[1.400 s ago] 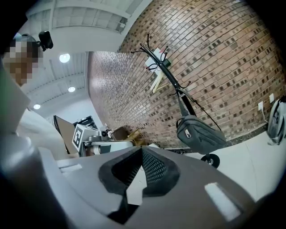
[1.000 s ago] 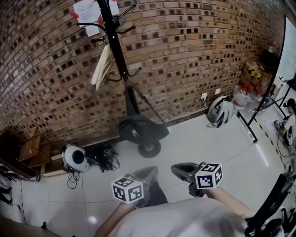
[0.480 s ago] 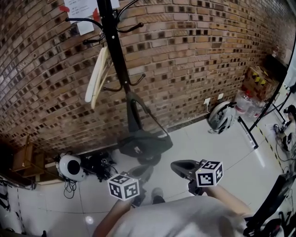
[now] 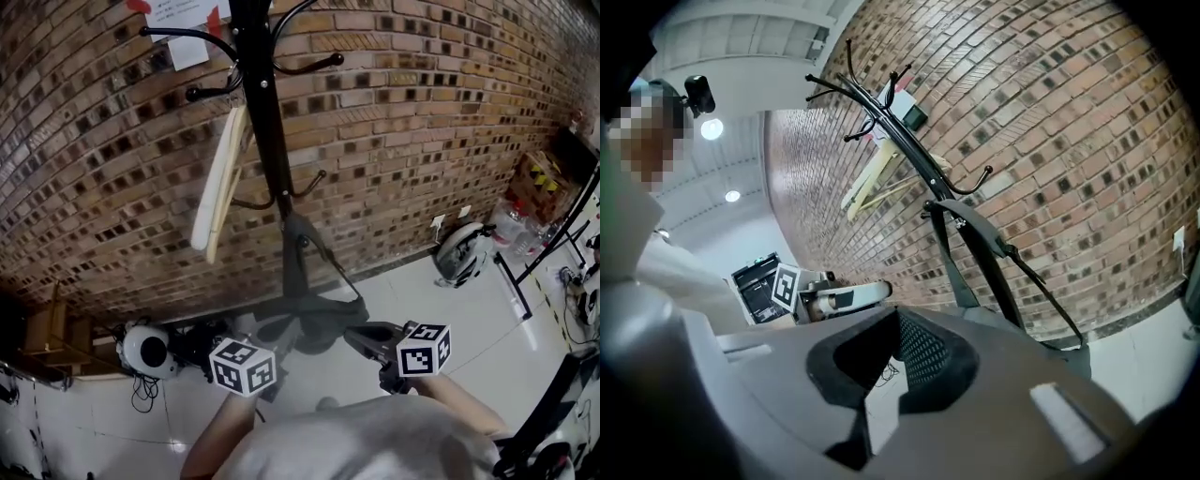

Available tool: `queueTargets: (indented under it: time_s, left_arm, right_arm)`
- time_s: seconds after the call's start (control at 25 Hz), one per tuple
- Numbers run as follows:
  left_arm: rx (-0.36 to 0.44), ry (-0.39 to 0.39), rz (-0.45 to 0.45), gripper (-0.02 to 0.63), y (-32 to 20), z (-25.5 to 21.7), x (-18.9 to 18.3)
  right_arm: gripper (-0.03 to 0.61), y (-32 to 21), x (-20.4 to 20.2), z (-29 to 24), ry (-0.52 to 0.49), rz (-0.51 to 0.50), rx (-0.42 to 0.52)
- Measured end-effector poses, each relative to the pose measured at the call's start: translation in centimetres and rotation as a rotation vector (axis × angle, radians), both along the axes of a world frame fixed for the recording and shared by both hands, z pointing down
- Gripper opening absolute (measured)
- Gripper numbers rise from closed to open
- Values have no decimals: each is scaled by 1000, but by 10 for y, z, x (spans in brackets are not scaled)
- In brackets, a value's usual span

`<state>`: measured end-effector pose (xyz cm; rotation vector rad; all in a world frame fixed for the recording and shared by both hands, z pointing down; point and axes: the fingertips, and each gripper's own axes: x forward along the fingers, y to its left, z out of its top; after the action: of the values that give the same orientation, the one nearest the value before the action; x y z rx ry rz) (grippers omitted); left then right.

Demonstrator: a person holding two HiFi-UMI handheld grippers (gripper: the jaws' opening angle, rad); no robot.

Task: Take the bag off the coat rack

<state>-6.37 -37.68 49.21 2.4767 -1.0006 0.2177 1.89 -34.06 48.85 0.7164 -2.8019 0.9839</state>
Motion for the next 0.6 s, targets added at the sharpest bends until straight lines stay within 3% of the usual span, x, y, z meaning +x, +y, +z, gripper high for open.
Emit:
queueTargets:
  time_s: [0.04,0.2,0.4,0.6]
  left_arm:
    - [10,-6,6,13,-11,-1,-4]
    - [28,-6,3,197,-55,0,-19]
    - [-1,-37,-7,298,-103,17,-27]
    - [-34,-86,46,405,-130,43,-11]
  right_arm:
    - [-2,-6,-2,0,2,2,-2]
    - [-2,-27,-5,8,16,20,-21]
    - [-2,-49,2,23,39,66,-59]
    - [-2,-66,14,33,56,107,-92]
